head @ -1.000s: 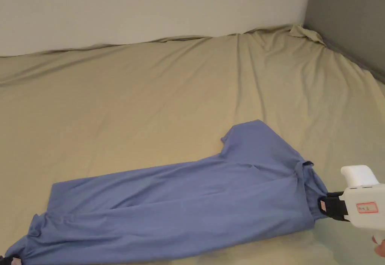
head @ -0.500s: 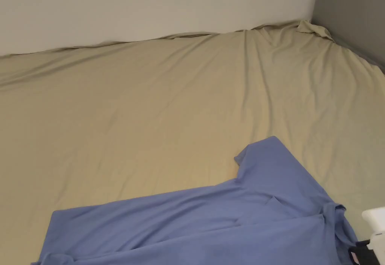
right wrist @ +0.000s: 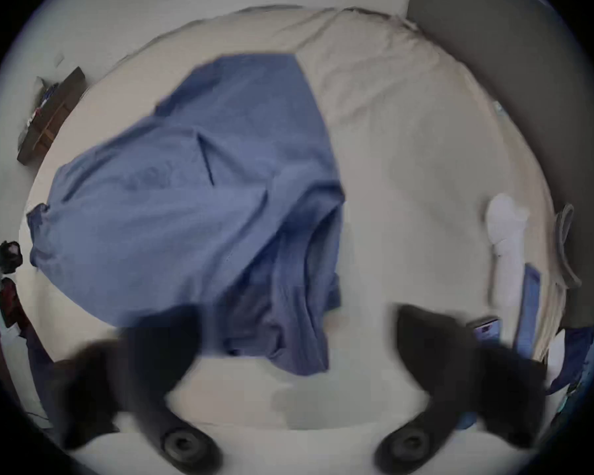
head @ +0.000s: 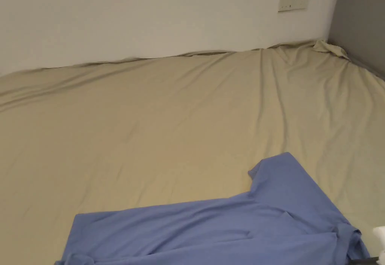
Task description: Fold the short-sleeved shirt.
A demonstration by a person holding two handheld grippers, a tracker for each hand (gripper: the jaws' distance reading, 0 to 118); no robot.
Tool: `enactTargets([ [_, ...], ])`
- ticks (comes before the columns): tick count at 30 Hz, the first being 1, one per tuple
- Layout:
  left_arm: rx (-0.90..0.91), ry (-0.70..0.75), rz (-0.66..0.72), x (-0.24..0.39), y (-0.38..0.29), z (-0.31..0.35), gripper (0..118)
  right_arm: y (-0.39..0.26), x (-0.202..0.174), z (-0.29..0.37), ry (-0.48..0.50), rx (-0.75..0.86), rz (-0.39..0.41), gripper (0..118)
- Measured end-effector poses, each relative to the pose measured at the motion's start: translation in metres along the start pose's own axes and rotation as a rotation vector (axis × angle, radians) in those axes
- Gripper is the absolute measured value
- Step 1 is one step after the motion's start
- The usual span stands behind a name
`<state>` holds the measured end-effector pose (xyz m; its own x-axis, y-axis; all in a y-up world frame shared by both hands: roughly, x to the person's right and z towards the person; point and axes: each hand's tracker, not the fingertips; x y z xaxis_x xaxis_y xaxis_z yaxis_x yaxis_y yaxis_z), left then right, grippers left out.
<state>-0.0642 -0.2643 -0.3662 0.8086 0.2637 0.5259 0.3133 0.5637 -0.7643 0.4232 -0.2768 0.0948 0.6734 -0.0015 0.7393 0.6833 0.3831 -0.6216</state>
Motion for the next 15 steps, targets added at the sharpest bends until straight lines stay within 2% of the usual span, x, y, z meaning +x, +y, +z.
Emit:
enactTargets([
  [2,0.144,-0.021,-0.016,0.010,0.010,0.031,118,0.004,-0.004,0.053,0.038,0.287,-0.012,116],
  [5,0.217,0.002,-0.069,0.045,0.014,0.051,118,0.005,-0.021,0.110,0.092,0.472,-0.103,118],
  [8,0.130,-0.039,-0.134,0.061,0.019,0.042,118,0.007,-0.050,0.132,0.141,0.558,-0.067,115],
  [9,0.140,-0.004,-0.149,0.071,0.018,0.037,99,0.007,-0.066,0.135,0.096,0.549,-0.047,100],
  [10,0.142,0.019,-0.181,0.076,0.018,0.031,17,0.008,-0.076,0.131,0.058,0.560,-0.023,25],
  [11,0.123,0.061,-0.203,0.080,0.019,0.020,0,0.009,-0.087,0.123,0.030,0.555,0.010,2],
  [12,0.138,0.069,-0.209,0.083,0.021,0.011,0,0.005,-0.093,0.117,0.055,0.554,-0.005,2],
  [14,0.096,-0.007,-0.185,0.082,0.034,-0.007,0,0.008,-0.099,0.106,0.204,0.510,-0.001,2],
  [15,0.111,0.014,-0.187,0.082,0.043,-0.018,0,0.007,-0.101,0.102,0.228,0.509,-0.018,2],
])
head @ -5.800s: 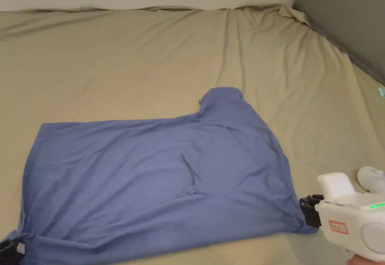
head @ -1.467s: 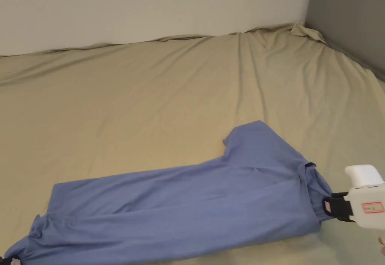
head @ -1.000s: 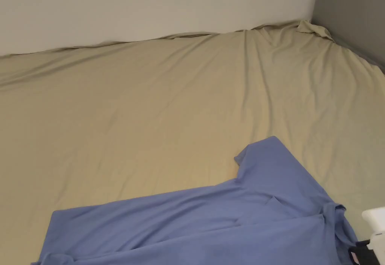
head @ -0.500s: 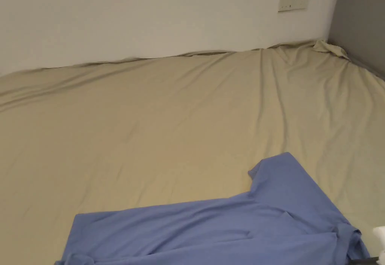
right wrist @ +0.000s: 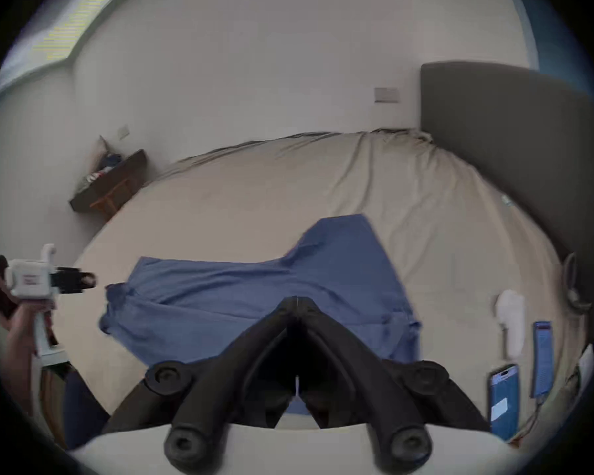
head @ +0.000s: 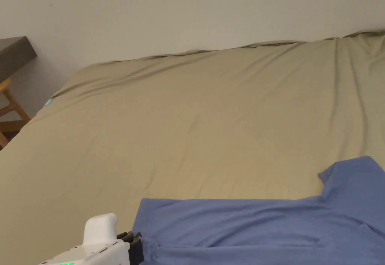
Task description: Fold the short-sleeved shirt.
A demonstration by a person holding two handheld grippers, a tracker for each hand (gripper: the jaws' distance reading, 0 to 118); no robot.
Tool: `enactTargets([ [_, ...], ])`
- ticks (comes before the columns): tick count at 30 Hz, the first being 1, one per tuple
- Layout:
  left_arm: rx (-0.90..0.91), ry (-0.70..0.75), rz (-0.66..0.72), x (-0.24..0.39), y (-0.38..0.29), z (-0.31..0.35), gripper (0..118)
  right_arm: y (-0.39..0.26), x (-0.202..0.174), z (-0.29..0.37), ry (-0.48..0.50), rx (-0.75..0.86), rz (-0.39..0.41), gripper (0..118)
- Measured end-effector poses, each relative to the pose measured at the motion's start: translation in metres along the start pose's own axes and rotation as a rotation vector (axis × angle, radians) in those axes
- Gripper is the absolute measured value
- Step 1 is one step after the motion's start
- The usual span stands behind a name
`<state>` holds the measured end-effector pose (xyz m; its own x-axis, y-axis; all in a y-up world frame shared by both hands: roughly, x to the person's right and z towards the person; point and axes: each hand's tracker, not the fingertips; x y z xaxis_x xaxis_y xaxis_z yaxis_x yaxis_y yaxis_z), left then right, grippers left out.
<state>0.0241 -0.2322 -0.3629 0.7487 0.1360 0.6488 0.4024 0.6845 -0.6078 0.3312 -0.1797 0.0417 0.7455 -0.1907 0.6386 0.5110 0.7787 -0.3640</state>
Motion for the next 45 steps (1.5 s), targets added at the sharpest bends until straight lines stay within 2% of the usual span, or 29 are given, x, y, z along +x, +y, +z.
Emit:
enactTargets([
  [1,-0.060,-0.035,0.047,-0.001,0.006,-0.014,0,-0.001,-0.001,-0.002,-0.010,0.002,0.009,2],
  [3,-0.056,0.008,-0.008,-0.010,0.031,-0.047,0,-0.002,-0.003,-0.009,-0.015,-0.020,0.056,2],
  [5,-0.094,0.052,-0.049,-0.013,0.053,-0.086,0,-0.001,0.000,-0.014,-0.023,-0.030,0.066,2],
  [6,-0.115,0.082,-0.073,-0.016,0.062,-0.107,18,-0.001,0.002,-0.016,-0.024,-0.032,0.065,2],
  [7,-0.150,0.100,-0.091,-0.019,0.068,-0.125,86,-0.001,0.004,-0.018,-0.025,-0.036,0.059,2],
  [8,-0.224,0.117,-0.117,-0.021,0.073,-0.148,118,-0.001,0.007,-0.019,-0.028,-0.042,0.046,2],
  [9,-0.265,0.203,-0.149,-0.025,0.078,-0.165,118,-0.002,0.009,-0.021,-0.034,-0.043,0.036,2],
  [14,-0.271,0.206,-0.154,-0.025,0.065,-0.197,117,-0.005,0.016,-0.033,-0.043,-0.077,0.006,2],
  [16,-0.272,0.260,-0.169,-0.023,0.062,-0.199,116,-0.005,0.017,-0.036,-0.046,-0.094,0.014,2],
  [17,-0.246,0.238,-0.148,-0.029,0.070,-0.199,115,-0.005,0.018,-0.040,-0.049,-0.102,0.021,2],
  [18,-0.207,0.197,-0.134,-0.025,0.073,-0.193,105,-0.005,0.018,-0.043,-0.053,-0.108,0.026,2],
  [20,-0.210,0.108,-0.175,-0.014,0.075,-0.192,17,-0.004,0.021,-0.049,-0.052,-0.123,0.024,2],
  [21,-0.209,0.162,-0.253,-0.008,0.075,-0.191,5,-0.004,0.024,-0.055,-0.058,-0.140,0.019,2],
  [23,-0.194,0.142,-0.266,-0.001,0.075,-0.182,5,-0.004,0.031,-0.068,-0.065,-0.163,0.020,2],
  [26,-0.101,0.091,-0.160,-0.001,0.087,-0.152,5,0.007,0.048,-0.084,-0.075,-0.183,0.018,2],
  [31,-0.017,0.008,-0.105,-0.013,0.104,-0.108,5,0.054,0.100,-0.122,-0.094,-0.181,0.010,3],
  [32,-0.009,-0.001,-0.105,-0.013,0.105,-0.101,5,0.067,0.115,-0.137,-0.070,-0.210,0.023,20],
  [33,-0.011,-0.014,-0.102,0.000,0.101,-0.086,5,0.077,0.125,-0.156,-0.071,-0.252,0.055,57],
  [34,-0.006,-0.025,-0.098,0.002,0.101,-0.080,5,0.084,0.131,-0.174,-0.086,-0.296,0.082,108],
  [35,0.001,-0.032,-0.090,0.003,0.101,-0.076,5,0.088,0.137,-0.195,-0.122,-0.352,0.094,118],
  [37,-0.009,-0.037,-0.076,0.004,0.103,-0.071,5,0.091,0.151,-0.224,-0.121,-0.371,0.091,118],
  [39,-0.012,-0.024,-0.079,0.008,0.101,-0.070,5,0.091,0.160,-0.255,-0.150,-0.473,0.033,115],
  [41,-0.028,-0.021,-0.069,0.003,0.104,-0.076,5,0.086,0.162,-0.274,-0.189,-0.517,-0.013,84],
  [42,-0.032,-0.018,-0.067,0.004,0.104,-0.077,5,0.082,0.162,-0.282,-0.191,-0.514,-0.009,65],
  [43,-0.033,-0.017,-0.064,0.004,0.103,-0.077,5,0.082,0.157,-0.285,-0.197,-0.516,0.002,52],
  [45,-0.043,-0.015,-0.066,0.002,0.104,-0.082,5,0.076,0.150,-0.288,-0.225,-0.535,0.054,49],
])
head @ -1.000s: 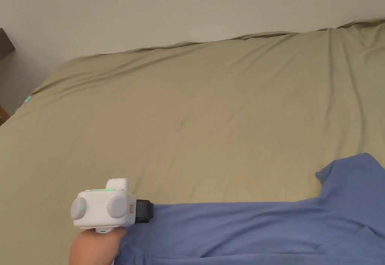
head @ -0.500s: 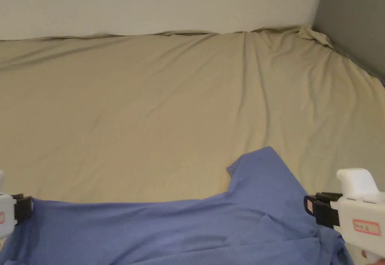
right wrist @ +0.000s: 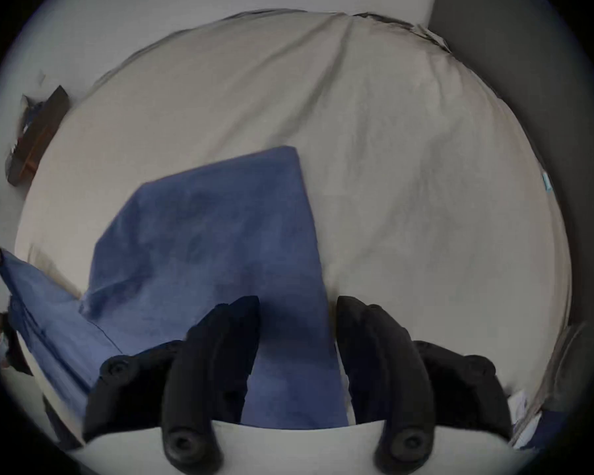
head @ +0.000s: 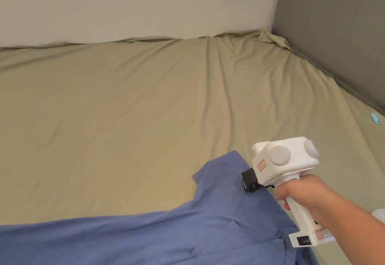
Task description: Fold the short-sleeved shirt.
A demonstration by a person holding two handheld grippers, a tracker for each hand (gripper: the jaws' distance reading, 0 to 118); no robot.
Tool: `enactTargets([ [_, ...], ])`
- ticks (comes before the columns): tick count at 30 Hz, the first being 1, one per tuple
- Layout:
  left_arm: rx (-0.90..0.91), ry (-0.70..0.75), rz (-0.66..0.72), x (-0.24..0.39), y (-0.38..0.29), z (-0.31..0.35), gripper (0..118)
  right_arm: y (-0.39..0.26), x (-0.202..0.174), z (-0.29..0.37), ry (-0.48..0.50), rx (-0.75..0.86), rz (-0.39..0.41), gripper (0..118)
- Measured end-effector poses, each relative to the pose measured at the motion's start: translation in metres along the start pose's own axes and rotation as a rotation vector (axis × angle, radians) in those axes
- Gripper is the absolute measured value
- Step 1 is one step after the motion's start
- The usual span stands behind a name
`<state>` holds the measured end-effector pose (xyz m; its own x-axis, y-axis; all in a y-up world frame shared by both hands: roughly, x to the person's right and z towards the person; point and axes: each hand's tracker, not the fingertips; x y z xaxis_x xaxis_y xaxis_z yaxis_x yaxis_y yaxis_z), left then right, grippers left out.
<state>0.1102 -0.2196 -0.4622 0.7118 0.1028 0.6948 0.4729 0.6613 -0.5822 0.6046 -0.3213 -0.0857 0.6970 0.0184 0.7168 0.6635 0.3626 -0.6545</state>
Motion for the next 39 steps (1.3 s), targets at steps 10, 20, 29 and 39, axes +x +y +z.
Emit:
enactTargets([
  [10,0.000,-0.056,0.047,-0.022,-0.001,0.011,5,-0.024,-0.006,0.106,0.141,0.201,0.074,3],
  [20,-0.013,-0.125,0.022,-0.052,-0.030,0.064,5,-0.113,0.006,0.212,0.193,0.147,0.136,3],
  [29,-0.155,-0.061,-0.100,-0.045,-0.100,0.064,5,-0.181,-0.017,0.169,0.157,-0.028,0.162,3],
  [39,-0.209,-0.003,-0.043,-0.049,-0.146,0.018,5,-0.208,0.004,0.090,0.132,-0.101,0.039,3],
])
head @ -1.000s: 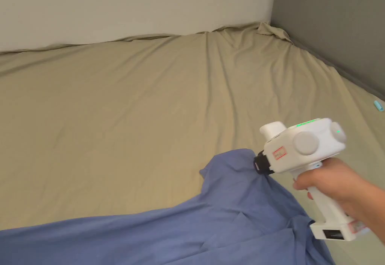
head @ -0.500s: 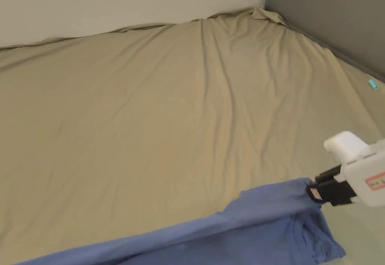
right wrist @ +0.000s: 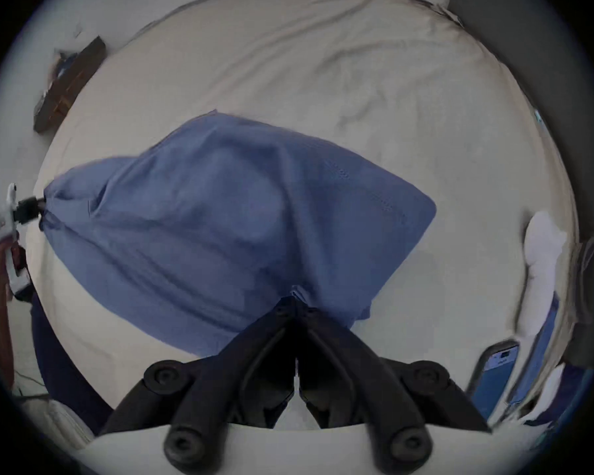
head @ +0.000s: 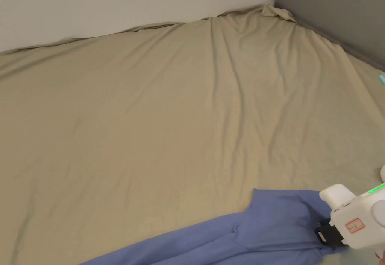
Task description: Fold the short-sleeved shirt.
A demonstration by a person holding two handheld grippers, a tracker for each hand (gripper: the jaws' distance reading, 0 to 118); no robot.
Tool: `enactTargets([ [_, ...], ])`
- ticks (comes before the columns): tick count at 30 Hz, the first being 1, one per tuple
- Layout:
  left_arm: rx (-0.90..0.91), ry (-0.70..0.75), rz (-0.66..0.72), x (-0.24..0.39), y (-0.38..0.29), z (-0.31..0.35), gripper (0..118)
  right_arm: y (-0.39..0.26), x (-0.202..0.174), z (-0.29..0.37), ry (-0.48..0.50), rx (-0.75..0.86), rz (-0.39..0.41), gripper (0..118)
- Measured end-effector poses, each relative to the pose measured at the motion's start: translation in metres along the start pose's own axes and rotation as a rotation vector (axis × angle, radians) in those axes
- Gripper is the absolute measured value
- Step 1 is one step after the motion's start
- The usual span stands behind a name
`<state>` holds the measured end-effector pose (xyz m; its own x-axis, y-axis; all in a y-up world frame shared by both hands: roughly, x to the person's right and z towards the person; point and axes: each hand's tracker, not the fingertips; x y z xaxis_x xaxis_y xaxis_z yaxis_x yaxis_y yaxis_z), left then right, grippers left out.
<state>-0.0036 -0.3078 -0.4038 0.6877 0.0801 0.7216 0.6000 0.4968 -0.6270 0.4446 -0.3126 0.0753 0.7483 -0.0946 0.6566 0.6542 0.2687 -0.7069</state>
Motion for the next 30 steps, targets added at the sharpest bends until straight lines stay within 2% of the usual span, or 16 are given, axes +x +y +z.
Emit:
enactTargets([
  [2,0.007,0.058,-0.098,-0.002,-0.004,-0.011,5,0.001,0.001,0.003,-0.001,0.008,-0.018,3],
  [6,0.047,0.133,-0.187,0.015,-0.004,-0.012,8,-0.009,-0.019,0.004,-0.089,0.064,0.071,6],
  [7,0.047,0.135,-0.175,0.015,-0.002,-0.008,23,-0.008,-0.025,0.008,-0.111,0.059,0.113,11],
  [8,0.056,0.150,-0.138,0.012,0.002,0.003,58,-0.007,-0.032,0.015,-0.130,0.061,0.162,20],
  [9,0.064,0.135,-0.054,0.006,0.006,0.020,102,-0.008,-0.036,0.028,-0.144,0.081,0.175,44],
  [10,0.097,0.077,0.017,-0.002,0.008,0.037,118,-0.009,-0.039,0.041,-0.146,0.123,0.167,98],
  [11,0.148,-0.019,0.087,-0.008,0.000,0.063,118,-0.010,-0.042,0.059,-0.128,0.199,0.131,118],
  [12,0.322,-0.052,0.160,-0.014,-0.001,0.086,118,-0.016,-0.047,0.083,-0.083,0.312,0.085,117],
  [16,0.391,-0.054,0.156,-0.014,-0.038,0.131,118,-0.026,-0.068,0.141,0.084,0.555,-0.054,118],
  [18,0.325,-0.016,0.076,-0.006,-0.029,0.134,118,-0.034,-0.081,0.152,0.141,0.588,-0.048,102],
  [19,0.244,0.011,0.040,-0.002,-0.033,0.133,115,-0.036,-0.087,0.150,0.136,0.603,-0.046,46],
  [20,0.204,0.034,0.043,0.000,-0.038,0.128,89,-0.036,-0.094,0.147,0.116,0.621,-0.048,2],
  [21,0.223,-0.012,0.069,0.001,-0.043,0.121,54,-0.037,-0.102,0.144,0.106,0.621,-0.048,2],
  [22,0.232,-0.079,0.093,-0.001,-0.047,0.115,34,-0.039,-0.106,0.138,0.108,0.615,-0.048,2],
  [24,0.201,-0.140,0.229,-0.016,-0.046,0.098,0,-0.037,-0.110,0.134,0.271,0.581,-0.048,2],
  [30,0.150,-0.628,0.492,-0.093,-0.027,0.032,0,-0.039,-0.111,0.151,0.371,0.603,-0.026,2],
])
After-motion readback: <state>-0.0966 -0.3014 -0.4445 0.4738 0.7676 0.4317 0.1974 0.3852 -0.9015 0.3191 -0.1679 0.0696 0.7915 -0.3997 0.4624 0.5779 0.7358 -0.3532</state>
